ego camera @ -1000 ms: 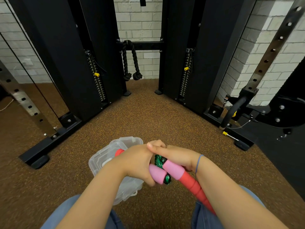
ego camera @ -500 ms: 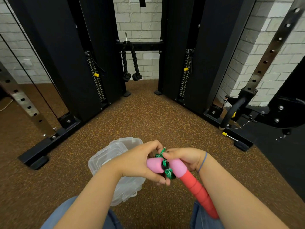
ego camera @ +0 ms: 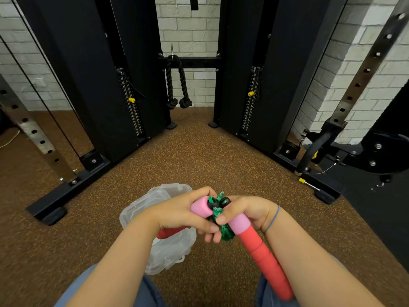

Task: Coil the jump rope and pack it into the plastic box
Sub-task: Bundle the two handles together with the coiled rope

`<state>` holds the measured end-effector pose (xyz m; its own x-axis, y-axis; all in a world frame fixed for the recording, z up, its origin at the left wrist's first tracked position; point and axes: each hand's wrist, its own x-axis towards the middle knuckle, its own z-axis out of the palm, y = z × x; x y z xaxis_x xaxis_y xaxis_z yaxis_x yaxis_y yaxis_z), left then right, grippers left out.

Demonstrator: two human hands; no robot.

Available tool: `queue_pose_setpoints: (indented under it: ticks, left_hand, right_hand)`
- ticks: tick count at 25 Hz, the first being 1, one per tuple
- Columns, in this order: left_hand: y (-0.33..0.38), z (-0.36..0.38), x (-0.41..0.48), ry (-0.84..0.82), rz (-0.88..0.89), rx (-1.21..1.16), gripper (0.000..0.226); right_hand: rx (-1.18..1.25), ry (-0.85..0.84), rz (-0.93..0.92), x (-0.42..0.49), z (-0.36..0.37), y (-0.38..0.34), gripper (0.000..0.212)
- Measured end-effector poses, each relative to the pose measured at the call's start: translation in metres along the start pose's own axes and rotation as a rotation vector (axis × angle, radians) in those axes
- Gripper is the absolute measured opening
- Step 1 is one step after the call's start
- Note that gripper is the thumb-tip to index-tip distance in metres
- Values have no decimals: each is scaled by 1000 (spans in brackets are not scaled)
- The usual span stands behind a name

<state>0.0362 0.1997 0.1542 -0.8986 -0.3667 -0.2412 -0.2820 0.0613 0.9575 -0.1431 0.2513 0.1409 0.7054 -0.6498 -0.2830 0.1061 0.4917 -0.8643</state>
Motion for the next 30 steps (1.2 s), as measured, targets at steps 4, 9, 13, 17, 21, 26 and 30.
queue_pose_setpoints:
  ticks: [4,9,13,17,21,26,30]
  left_hand:
    - [-5,-3,4,57,2,-14,36]
    - [-11,-11,6,73,39,-13,40]
    - [-9,-14,5,78,54,-13,41]
    - [-7,-16,3,87,9,-9,40]
    - [-10,-17,5,101,63,-87,40]
    - [-13,-24,8,162,93,-115,44]
    - [-10,-24,8,168,98,-87,44]
  right_hand:
    - [-8,134,-21,3,12,-4,35]
    - [-61,415,-76,7,31,-9,18]
    - [-114,597,-191,14,45,-7,23]
    - [-81,565,-194,13,44,-5,23]
    - [-145,599,-162,13,38,-1,27]
    - [-254,712,-221,21,41,3,58]
    - [-203,824,-245,27,43,9,48]
